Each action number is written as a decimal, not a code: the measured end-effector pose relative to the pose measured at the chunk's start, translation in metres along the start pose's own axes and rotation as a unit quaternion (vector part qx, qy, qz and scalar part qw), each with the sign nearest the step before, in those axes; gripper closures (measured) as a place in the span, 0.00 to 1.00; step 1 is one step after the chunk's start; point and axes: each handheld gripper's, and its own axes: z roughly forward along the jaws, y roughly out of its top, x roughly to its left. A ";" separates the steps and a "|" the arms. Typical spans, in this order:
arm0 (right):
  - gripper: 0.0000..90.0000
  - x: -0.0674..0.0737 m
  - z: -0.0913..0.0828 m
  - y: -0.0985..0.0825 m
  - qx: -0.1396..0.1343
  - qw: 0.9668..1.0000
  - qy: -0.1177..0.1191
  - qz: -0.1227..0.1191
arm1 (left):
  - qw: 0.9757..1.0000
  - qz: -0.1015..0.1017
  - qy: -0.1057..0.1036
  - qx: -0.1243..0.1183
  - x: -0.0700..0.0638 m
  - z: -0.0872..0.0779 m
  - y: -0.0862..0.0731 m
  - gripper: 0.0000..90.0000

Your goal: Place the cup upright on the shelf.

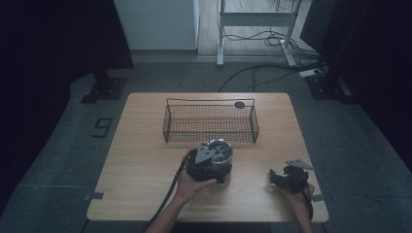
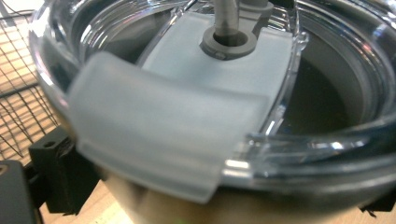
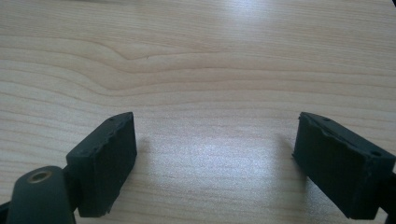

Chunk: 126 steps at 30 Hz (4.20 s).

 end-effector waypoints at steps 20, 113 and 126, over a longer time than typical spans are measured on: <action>0.14 -0.001 -0.001 -0.001 0.000 1.000 -0.003 0.002 | 0.999 0.007 0.022 -0.026 0.023 -0.022 0.035 0.04; 0.14 -0.002 -0.001 -0.001 -0.001 1.000 -0.011 0.008 | 0.994 -0.024 0.099 -0.030 0.137 0.029 0.128 0.04; 0.14 -0.002 -0.001 -0.001 -0.002 1.000 -0.011 0.008 | 0.993 -0.031 0.109 -0.023 0.144 0.050 0.128 0.04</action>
